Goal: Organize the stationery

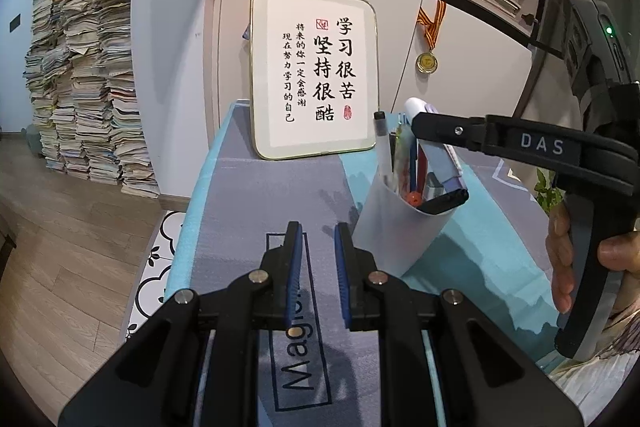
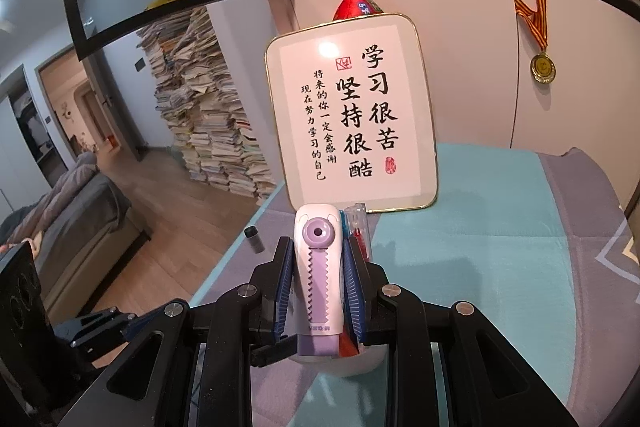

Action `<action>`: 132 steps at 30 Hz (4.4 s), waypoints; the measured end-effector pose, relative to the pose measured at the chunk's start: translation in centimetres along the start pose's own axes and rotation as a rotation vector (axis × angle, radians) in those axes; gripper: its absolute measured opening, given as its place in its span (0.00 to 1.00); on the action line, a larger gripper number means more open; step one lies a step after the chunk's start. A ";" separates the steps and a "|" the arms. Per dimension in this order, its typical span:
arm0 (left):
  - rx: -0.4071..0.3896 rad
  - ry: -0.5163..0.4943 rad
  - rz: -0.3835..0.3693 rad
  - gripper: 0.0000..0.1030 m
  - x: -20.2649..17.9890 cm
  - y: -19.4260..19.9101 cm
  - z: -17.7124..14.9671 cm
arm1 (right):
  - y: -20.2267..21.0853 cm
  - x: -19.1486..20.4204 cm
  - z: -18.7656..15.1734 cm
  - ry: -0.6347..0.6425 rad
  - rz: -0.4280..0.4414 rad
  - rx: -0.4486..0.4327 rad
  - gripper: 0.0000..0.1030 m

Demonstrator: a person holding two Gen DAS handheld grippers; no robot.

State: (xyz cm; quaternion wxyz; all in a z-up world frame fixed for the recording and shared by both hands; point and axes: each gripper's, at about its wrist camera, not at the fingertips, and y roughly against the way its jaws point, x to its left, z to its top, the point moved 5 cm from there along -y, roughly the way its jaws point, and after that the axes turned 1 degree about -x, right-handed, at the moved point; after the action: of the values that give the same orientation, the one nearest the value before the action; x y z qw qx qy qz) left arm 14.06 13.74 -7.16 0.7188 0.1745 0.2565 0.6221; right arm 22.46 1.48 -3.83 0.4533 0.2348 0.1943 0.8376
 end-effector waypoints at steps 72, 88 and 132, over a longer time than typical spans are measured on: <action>-0.132 -0.119 0.014 0.62 -7.2 5.7 0.8 | 10.7 -2.2 -3.0 0.003 -0.134 -0.042 0.43; -0.288 -0.125 0.038 0.97 -11.3 13.9 0.9 | 22.1 -1.4 -4.5 0.014 -0.287 -0.177 0.50; -0.441 -0.187 0.029 0.99 -16.6 21.9 1.7 | 34.0 -0.3 -5.4 0.006 -0.418 -0.420 0.90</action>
State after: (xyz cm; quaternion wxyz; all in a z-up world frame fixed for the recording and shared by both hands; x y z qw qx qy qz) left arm -4.14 1.09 9.22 0.7513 0.0738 0.0444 0.6544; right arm -3.24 -16.83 10.05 0.6542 0.0882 0.0622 0.7486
